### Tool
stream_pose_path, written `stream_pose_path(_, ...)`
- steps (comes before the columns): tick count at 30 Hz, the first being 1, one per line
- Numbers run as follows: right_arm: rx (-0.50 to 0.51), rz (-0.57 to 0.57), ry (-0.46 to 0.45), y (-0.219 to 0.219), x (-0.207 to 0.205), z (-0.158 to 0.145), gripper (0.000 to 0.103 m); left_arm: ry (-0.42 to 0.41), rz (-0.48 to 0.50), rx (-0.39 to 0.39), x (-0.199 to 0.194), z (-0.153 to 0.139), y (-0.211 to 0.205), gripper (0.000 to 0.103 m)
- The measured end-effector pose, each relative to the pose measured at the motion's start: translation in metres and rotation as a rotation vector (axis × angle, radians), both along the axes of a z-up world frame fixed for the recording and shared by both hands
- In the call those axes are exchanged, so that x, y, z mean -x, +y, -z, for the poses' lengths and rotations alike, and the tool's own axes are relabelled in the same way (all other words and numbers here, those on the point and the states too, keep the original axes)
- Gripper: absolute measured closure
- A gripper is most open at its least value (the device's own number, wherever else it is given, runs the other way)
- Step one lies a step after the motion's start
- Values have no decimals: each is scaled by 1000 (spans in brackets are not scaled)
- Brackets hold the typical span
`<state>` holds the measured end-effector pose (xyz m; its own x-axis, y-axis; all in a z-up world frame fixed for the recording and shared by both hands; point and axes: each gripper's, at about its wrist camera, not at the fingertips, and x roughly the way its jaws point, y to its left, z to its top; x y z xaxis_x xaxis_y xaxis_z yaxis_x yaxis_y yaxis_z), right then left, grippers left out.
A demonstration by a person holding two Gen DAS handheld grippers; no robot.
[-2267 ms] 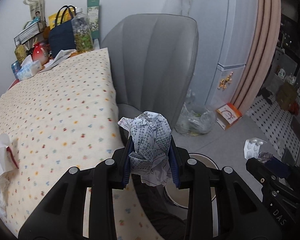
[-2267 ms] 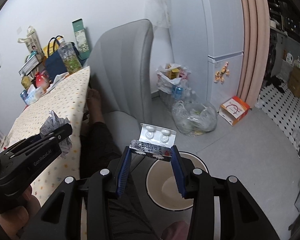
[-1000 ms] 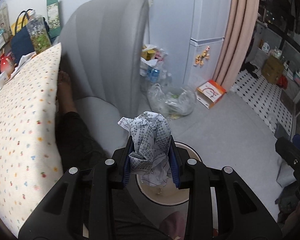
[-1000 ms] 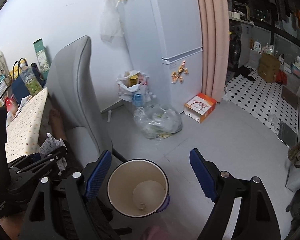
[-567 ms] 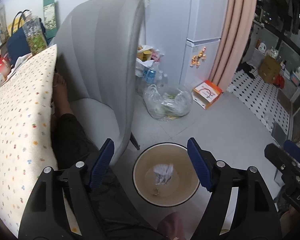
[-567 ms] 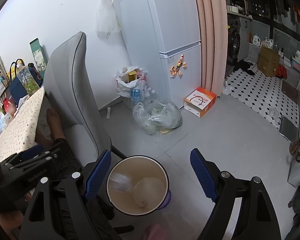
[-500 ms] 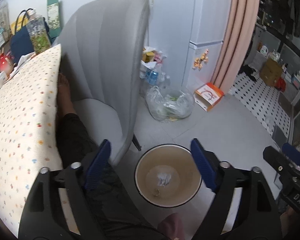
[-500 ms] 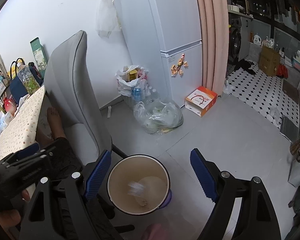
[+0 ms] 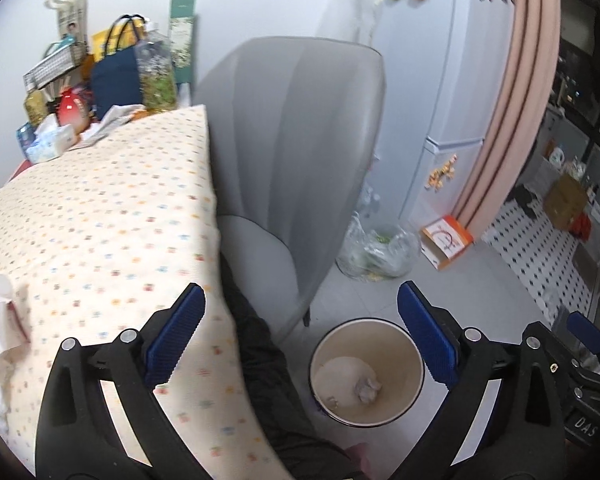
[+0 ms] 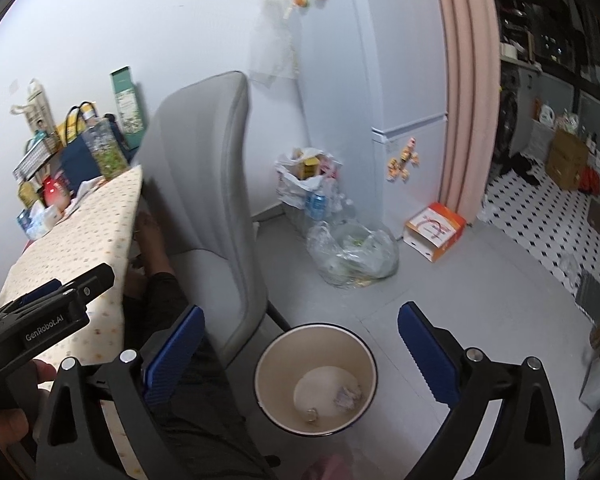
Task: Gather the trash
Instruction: 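Move both open tools back toward the table trash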
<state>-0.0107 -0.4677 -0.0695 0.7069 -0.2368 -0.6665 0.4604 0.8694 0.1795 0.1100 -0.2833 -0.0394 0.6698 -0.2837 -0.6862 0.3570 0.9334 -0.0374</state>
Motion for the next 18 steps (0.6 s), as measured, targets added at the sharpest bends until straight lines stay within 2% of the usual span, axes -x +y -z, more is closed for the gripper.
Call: stream_pose_path(18,68,-132,-51,80,-4,-47,8,-96,-136,78,23,-38,103,6)
